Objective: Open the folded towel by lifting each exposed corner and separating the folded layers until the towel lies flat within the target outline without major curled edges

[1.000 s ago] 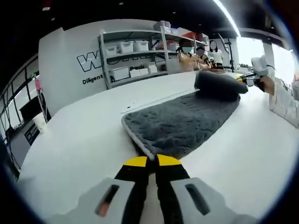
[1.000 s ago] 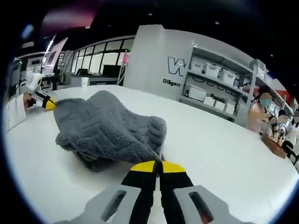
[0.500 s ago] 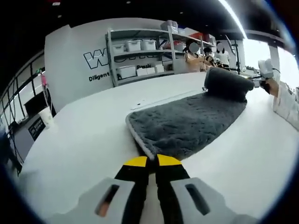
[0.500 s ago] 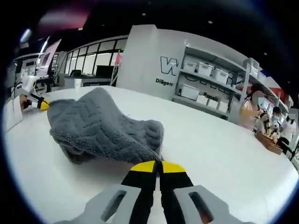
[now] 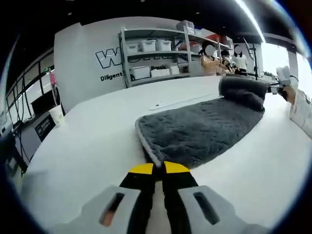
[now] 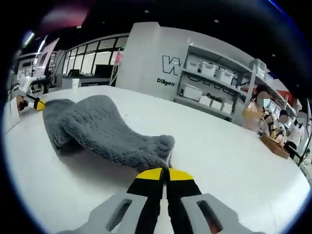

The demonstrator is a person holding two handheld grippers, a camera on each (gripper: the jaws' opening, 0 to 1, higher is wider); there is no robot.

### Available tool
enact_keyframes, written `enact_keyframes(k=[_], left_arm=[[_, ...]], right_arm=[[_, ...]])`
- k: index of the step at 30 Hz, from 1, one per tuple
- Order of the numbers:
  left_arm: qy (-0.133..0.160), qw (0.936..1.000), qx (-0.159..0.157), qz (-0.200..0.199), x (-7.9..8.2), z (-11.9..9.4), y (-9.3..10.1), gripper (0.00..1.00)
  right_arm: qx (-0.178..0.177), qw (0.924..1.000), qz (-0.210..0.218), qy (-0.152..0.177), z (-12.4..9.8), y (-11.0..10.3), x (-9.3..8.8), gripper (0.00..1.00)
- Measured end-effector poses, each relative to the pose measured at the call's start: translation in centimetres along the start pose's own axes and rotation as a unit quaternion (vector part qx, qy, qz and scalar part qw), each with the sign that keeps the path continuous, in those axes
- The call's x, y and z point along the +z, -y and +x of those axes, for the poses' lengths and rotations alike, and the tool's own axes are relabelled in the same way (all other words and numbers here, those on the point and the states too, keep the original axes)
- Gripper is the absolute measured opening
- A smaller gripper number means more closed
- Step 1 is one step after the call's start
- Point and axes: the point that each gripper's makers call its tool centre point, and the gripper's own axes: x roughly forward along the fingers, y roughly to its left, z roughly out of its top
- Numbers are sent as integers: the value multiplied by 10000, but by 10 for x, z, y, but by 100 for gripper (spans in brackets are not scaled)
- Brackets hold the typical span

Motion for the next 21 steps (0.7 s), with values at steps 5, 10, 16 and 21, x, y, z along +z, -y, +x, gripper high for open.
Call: enact_keyframes(k=[5,10,16,21], left_arm=[[-16,10000,70,-19,-2,-3,-4,4],[-17,9999,70,-121,-4,-5,-7,4],[-36,9996,96,-274,-6,-9,-12,5],[-108,9989,141,-439,-10,-15,-17,5]], right_arm=[[-27,9995,-134,-269,-1,3,-10,0],[-68,9986,-254,-455,-1,5,-17,0],[-261,9966,-449,-648,-3,12,-23,0],[-251,9966,-359,-693,-5,15,-26,0]])
